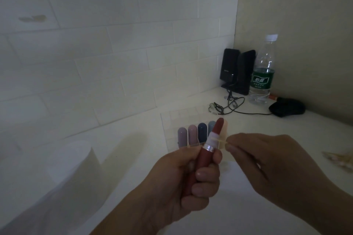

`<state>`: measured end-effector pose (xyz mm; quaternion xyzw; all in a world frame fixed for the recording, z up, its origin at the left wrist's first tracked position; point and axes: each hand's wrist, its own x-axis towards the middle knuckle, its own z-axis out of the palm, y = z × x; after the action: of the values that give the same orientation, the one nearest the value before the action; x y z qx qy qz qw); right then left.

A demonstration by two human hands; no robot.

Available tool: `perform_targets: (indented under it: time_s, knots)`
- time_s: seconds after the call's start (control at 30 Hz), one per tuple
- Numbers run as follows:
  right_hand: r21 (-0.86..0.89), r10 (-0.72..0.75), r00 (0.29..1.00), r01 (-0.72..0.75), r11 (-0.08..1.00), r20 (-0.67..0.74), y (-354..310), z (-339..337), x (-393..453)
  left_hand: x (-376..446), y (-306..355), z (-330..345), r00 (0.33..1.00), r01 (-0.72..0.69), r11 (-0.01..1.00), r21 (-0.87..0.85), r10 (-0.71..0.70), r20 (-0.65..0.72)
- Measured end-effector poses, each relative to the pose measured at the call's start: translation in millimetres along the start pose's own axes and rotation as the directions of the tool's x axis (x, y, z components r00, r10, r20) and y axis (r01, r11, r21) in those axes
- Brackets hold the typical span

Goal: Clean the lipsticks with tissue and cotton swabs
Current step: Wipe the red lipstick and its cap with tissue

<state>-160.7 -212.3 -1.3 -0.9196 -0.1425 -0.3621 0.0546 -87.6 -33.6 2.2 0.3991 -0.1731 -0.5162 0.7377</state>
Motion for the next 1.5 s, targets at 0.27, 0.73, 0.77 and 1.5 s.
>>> perform_targets:
  time_s: [0.27,0.73,0.77,1.5]
  knots:
    - [-0.006,-0.016,1.0,0.016,1.0,0.001,-3,1,0,-3,1,5,0.999,0.006,0.985,0.172,0.0,-0.032]
    - [0.015,-0.044,0.999,0.045,0.999,-0.022,-3,-1,2,-6,2,1,0.991,0.023,0.989,0.143,-0.041,0.125]
    - [0.008,-0.053,0.998,0.053,0.999,-0.021,-3,-1,2,-6,1,1,0.993,0.024,0.987,0.157,-0.042,0.113]
    - [0.057,-0.021,0.999,0.023,0.998,-0.036,1,-8,0,-9,-4,-4,0.985,-0.085,0.95,0.299,0.036,0.167]
